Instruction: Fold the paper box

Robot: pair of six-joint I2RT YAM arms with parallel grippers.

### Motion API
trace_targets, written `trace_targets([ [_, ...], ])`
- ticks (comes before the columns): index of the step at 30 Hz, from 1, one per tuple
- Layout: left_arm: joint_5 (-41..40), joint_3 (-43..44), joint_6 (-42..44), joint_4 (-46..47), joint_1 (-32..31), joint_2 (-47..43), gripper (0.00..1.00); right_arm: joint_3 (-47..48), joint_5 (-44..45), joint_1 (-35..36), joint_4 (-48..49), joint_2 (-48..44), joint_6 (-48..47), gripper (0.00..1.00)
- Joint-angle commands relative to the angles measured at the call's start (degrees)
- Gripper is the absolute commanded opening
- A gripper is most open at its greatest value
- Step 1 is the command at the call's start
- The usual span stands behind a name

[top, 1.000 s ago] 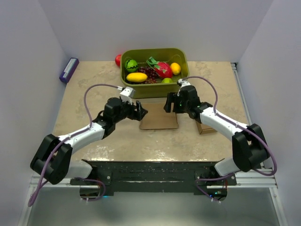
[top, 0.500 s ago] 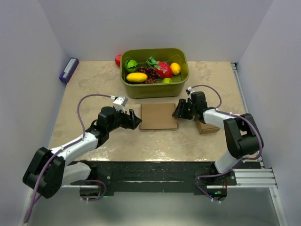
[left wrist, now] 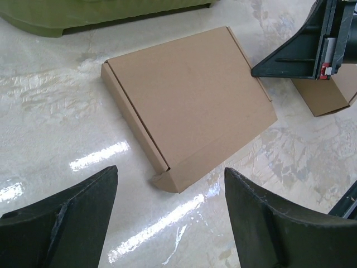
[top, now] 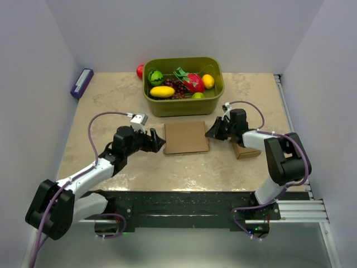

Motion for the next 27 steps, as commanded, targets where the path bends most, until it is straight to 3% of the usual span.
trace_targets([
  [1, -0.43, 0.26, -0.56, -0.17, 0.93, -2.24, 0.82, -1.6, -1.5, -0.22, 0.82, 1.57, 0.56, 0.08],
  [6, 0.01, 0.35, -0.73, -0.79, 1.72, -3.38, 0.83, -2.31, -0.53, -0.57, 0.47, 2.45, 1.0, 0.0],
  [27, 6.86, 0.08, -7.32, 9.48, 4.97, 2.76, 0.84, -5.56, -4.57, -6.64, 3.19, 7.2, 3.55, 0.0],
])
